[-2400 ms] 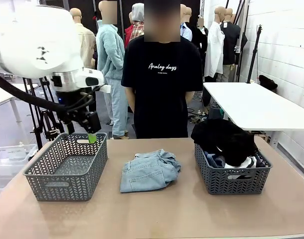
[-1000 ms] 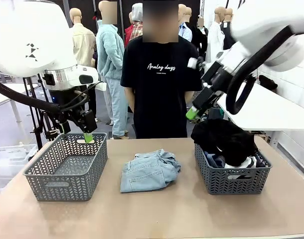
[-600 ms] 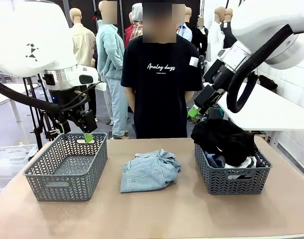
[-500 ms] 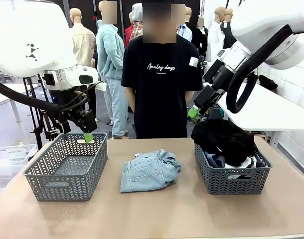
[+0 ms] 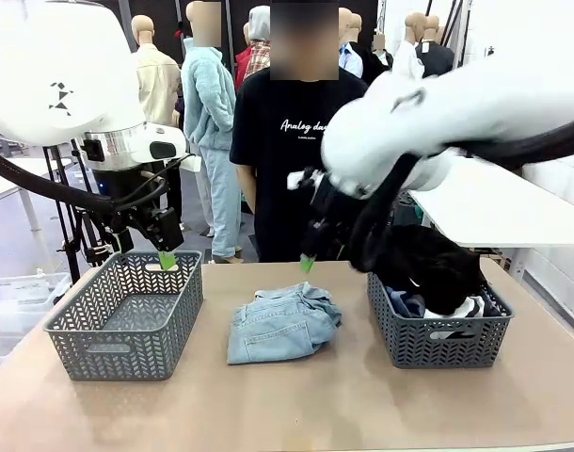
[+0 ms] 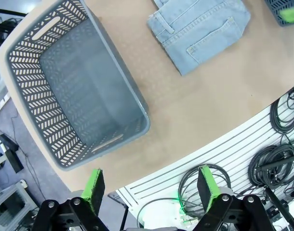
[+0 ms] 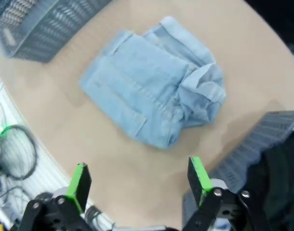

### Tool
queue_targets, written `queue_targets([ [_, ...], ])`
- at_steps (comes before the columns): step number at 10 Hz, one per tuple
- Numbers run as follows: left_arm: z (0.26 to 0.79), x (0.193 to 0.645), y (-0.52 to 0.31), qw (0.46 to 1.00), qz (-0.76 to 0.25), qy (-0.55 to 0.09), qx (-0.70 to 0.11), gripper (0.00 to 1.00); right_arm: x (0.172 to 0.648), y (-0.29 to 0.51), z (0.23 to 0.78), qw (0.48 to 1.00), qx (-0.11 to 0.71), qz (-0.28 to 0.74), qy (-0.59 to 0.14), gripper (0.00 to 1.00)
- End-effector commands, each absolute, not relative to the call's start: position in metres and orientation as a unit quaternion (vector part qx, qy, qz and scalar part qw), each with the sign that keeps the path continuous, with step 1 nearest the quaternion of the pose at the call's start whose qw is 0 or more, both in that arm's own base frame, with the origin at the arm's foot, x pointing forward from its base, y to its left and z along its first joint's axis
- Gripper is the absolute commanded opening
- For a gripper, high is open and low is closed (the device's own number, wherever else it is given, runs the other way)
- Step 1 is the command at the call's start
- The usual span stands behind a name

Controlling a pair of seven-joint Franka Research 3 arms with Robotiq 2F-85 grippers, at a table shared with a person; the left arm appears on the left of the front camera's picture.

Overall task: Sort the tops and bottoms.
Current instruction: Lift clothes from the center of the table with your right hand.

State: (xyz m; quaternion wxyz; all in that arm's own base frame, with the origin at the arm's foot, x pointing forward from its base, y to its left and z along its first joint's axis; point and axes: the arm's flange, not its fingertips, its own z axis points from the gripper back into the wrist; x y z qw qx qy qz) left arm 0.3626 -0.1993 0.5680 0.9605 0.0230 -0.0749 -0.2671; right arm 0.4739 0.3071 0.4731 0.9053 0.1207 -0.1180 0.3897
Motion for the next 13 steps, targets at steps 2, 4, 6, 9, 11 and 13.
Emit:
queue_targets([
  [2,0.569,0.363,-0.197,0.960,-0.266,-0.080,0.024,1.00,0.525,0.357,0.441,0.929,0.036,0.357,-0.092,1.00],
  [4,0.569,0.363,-0.197,0.960,-0.266,-0.080,0.024,1.00,0.532,0.372,0.416,0.928,0.029,0.359,-0.091,1.00],
  [6,0.569,0.363,-0.197,0.960,-0.266,-0.080,0.024,1.00,0.537,0.382,0.395,0.926,0.013,0.370,-0.078,1.00],
  [9,0.569,0.363,-0.197,0.960,-0.266,-0.080,0.024,1.00,0.535,0.387,0.369,0.923,0.008,0.382,-0.047,1.00],
  [11,0.569,0.363,-0.197,0.960,-0.266,-0.080,0.024,1.00,0.532,0.393,0.351,0.916,-0.009,0.400,-0.024,1.00],
  [13,0.569,0.363,-0.197,0.960,-0.266,-0.080,0.024,1.00,0.534,0.393,0.345,0.917,-0.013,0.400,-0.005,1.00],
])
